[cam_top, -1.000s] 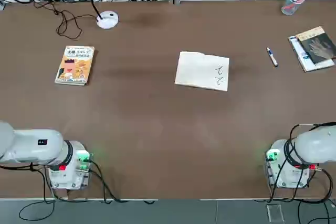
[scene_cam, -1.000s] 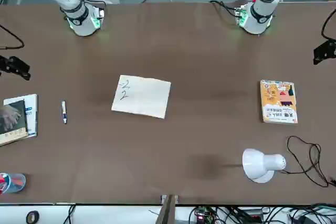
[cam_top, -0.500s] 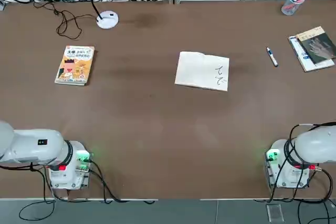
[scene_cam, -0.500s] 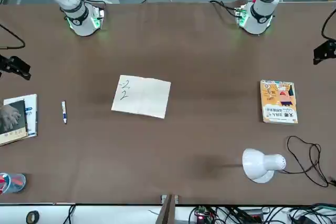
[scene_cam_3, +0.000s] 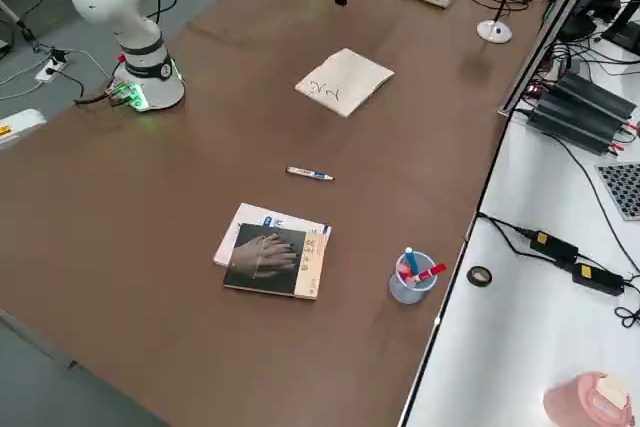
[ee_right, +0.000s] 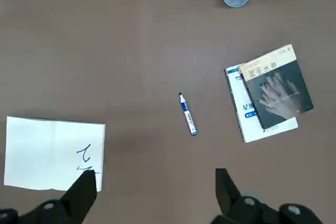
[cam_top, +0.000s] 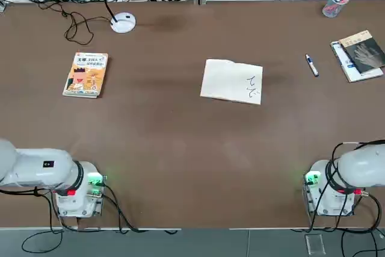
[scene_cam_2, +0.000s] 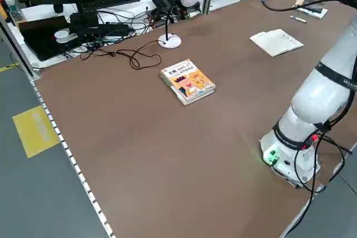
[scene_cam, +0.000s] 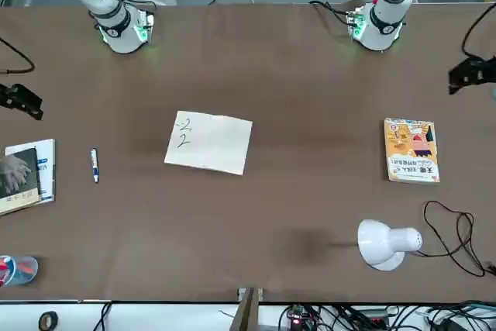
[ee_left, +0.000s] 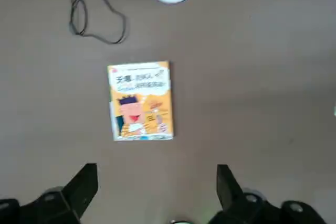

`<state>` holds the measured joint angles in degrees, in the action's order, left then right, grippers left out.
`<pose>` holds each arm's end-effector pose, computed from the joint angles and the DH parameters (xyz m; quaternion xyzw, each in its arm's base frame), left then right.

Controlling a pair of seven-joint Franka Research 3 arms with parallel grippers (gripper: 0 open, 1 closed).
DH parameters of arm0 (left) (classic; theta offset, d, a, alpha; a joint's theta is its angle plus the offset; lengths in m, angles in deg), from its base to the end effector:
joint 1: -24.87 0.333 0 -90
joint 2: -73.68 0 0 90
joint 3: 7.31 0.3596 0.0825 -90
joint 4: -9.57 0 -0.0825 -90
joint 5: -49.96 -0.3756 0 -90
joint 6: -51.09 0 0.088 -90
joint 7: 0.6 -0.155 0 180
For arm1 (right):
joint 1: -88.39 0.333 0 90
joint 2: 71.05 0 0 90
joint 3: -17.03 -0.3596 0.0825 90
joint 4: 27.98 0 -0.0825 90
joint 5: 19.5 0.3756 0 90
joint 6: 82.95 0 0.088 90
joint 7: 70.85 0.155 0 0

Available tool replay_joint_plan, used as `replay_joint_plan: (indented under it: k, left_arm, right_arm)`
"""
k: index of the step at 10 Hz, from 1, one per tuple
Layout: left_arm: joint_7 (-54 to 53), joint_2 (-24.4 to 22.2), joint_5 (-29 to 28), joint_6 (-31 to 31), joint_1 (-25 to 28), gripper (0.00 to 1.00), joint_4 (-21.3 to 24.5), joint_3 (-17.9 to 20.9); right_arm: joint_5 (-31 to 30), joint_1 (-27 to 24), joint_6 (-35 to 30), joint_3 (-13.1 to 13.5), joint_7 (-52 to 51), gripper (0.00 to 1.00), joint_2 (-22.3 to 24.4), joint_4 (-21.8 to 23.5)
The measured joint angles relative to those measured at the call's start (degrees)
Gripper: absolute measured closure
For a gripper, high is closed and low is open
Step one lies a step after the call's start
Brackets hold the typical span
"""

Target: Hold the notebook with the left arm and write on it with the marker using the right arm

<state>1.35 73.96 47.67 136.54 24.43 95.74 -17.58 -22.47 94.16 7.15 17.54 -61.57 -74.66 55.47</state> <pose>0.5311 -0.0936 0.6414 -0.9970 0.0749 0.0065 0.0203 0.5702 0.0446 0.6384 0.9987 -0.0357 0.0296 0.0226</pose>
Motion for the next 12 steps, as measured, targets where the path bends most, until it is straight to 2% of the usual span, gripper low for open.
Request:
replay_joint_plan:
  k: [4, 8, 12]
  left_arm:
    - [14.8, 1.3, 1.6, 0.1, -6.1, 0.0, -2.3, -5.4]
    - [23.7, 4.2, 4.1, 0.8, -12.2, 0.0, -2.3, -6.2]
    - [28.9, 8.3, 4.2, 5.0, -16.9, 0.0, -2.3, -6.3]
  right_arm:
    - [0.0, -0.2, 0.1, 0.1, 0.0, 0.0, 0.0, 0.0]
    - [0.0, -0.4, 0.0, 0.1, 0.0, 0.0, 0.0, 0.0]
    - [0.0, -0.4, 0.0, 0.1, 0.0, 0.0, 0.0, 0.1]
